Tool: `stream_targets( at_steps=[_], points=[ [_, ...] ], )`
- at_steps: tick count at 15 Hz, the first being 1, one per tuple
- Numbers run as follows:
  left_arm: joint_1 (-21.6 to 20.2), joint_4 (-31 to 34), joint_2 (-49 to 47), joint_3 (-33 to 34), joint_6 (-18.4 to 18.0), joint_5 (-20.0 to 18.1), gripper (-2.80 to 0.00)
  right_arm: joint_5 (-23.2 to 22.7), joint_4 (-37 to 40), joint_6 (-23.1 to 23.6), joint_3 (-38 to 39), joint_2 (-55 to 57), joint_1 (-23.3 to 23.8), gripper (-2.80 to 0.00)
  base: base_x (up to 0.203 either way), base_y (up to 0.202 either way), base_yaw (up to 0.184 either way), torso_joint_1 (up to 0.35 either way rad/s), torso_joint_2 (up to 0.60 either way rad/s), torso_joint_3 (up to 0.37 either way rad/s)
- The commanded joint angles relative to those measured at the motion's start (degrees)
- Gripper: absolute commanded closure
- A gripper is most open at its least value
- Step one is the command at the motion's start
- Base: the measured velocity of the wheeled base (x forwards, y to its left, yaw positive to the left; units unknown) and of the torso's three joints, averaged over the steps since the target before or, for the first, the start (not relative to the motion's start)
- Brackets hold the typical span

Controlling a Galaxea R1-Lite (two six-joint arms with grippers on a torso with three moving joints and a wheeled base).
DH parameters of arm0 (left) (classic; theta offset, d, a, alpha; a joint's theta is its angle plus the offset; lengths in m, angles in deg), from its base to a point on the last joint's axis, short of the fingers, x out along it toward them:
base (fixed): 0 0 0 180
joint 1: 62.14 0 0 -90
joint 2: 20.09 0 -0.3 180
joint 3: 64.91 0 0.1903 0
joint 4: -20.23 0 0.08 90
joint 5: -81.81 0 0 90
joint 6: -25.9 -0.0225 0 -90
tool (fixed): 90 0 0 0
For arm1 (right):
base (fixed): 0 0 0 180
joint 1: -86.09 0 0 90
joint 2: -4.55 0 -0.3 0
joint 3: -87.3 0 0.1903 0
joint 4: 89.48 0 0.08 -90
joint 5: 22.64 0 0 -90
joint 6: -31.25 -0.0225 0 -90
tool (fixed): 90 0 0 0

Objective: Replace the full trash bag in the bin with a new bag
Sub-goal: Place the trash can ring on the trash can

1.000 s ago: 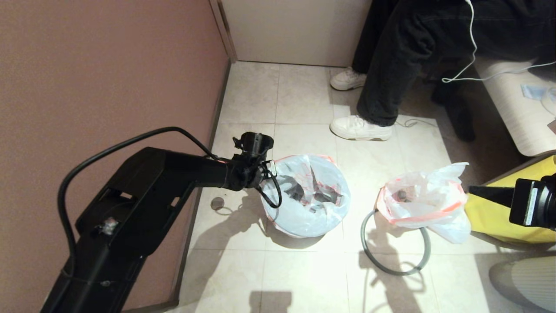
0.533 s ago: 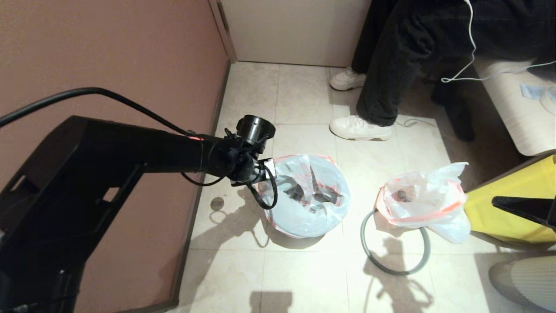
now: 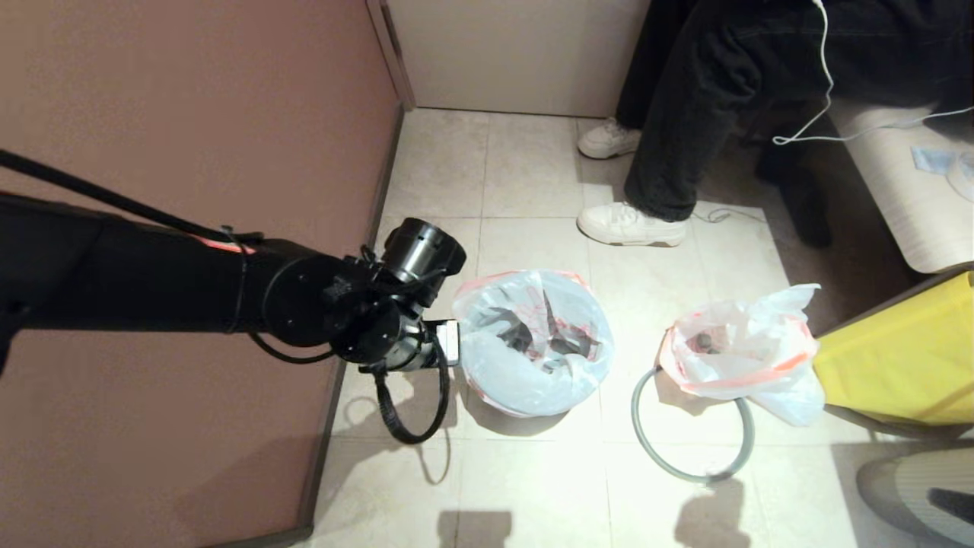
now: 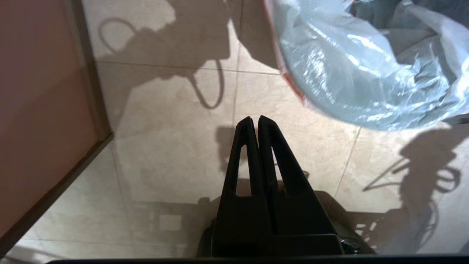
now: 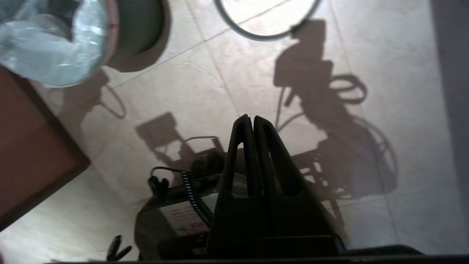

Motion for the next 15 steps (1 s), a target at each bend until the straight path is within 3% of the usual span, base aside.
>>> stream_targets(
  at_steps=[1, 2, 4, 5, 7, 10, 12, 14, 15],
  points=[
    [0.5, 0.0, 5.5, 3.3, 0.2, 2.5, 0.0, 0.5, 0.3, 0.1, 3.7, -4.5, 2.0, 0.0, 0.0, 0.0, 0.0, 0.0, 0.0, 0.0],
    [0.6, -0.3, 6.0, 3.7, 0.2, 5.1, 0.0, 0.9, 1.1, 0.3, 4.4, -4.6, 2.5, 0.0, 0.0, 0.0, 0.0, 0.0, 0.0, 0.0],
    [0.0, -2.5, 6.6, 2.5, -0.1, 13.8, 0.0, 2.6, 1.9, 0.0, 7.8, -3.7, 3.2, 0.0, 0.0, 0.0, 0.0, 0.0, 0.0, 0.0],
    [-0.3, -3.5, 8.2, 1.0, -1.3, 14.9, 0.0, 3.2, 1.4, -0.9, 9.8, -2.9, 3.7, 0.0, 0.0, 0.0, 0.0, 0.0, 0.0, 0.0],
    [-1.6, -3.4, 12.1, -1.0, -6.1, 15.3, 0.0, 3.5, -0.3, -3.3, 10.6, -1.9, 4.0, 0.0, 0.0, 0.0, 0.0, 0.0, 0.0, 0.0],
    [-6.9, -0.7, 19.2, -5.2, -14.7, 16.1, 0.0, 3.6, -1.7, -3.8, 10.5, 0.8, 4.2, 0.0, 0.0, 0.0, 0.0, 0.0, 0.0, 0.0],
    [-8.1, 2.2, 24.2, -4.1, -15.6, 17.1, 0.0, 3.7, -6.0, -3.0, 10.1, 4.7, 4.2, 0.0, 0.0, 0.0, 0.0, 0.0, 0.0, 0.0],
    [-8.5, 3.3, 30.6, -0.4, -15.9, 17.4, 0.0, 7.2, -7.0, 3.7, 9.5, 6.2, 5.7, 0.0, 0.0, 0.0, 0.0, 0.0, 0.0, 0.0],
    [-8.6, 3.5, 33.3, 1.9, -16.1, 17.4, 0.0, 7.8, -7.1, 4.7, 9.4, 6.3, 6.9, 0.0, 0.0, 0.0, 0.0, 0.0, 0.0, 0.0]
  ],
)
